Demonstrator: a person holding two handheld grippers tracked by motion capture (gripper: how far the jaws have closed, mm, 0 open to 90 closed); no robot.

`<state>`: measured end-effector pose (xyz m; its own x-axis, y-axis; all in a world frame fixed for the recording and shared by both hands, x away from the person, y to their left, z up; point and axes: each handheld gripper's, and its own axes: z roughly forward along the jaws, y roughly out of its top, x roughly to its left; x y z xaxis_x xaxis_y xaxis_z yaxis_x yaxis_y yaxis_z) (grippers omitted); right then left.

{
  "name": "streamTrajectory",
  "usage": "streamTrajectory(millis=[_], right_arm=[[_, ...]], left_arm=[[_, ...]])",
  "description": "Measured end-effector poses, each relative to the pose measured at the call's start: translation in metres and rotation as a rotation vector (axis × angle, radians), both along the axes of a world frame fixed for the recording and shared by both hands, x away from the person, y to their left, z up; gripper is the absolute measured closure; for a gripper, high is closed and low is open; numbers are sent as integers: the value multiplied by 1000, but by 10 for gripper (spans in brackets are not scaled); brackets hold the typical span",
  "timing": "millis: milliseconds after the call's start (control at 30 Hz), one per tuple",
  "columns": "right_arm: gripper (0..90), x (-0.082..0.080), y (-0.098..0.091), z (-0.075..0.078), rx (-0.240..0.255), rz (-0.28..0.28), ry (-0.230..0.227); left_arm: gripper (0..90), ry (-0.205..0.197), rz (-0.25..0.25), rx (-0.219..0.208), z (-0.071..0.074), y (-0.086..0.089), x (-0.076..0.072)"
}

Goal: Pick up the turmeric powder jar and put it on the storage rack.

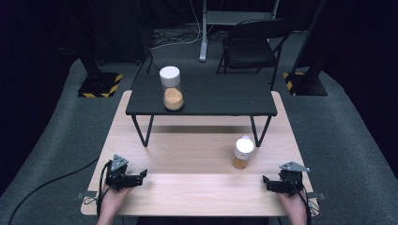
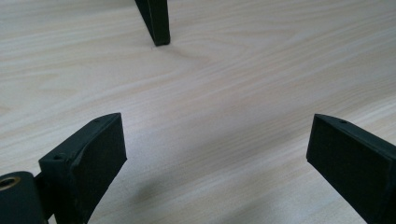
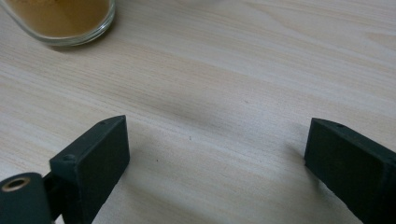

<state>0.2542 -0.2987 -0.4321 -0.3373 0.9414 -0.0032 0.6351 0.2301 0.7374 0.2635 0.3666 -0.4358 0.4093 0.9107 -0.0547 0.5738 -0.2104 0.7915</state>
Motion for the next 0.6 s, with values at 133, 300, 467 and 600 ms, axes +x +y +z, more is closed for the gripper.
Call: streamTrajectory(millis=[133, 300, 467, 600], right_arm=[[61, 0, 0, 0, 1, -1, 0], [64, 0, -1, 0, 4, -3, -1], [69, -1, -2, 0, 10, -3, -2], [71, -1, -2, 0, 12, -3, -2]], left_arm=[[43, 27, 3, 11, -2, -1, 4], [43, 57, 6, 27, -2, -1, 9], [42, 75, 6, 62, -1, -6, 11], [41, 74, 17, 82, 0, -10, 11]])
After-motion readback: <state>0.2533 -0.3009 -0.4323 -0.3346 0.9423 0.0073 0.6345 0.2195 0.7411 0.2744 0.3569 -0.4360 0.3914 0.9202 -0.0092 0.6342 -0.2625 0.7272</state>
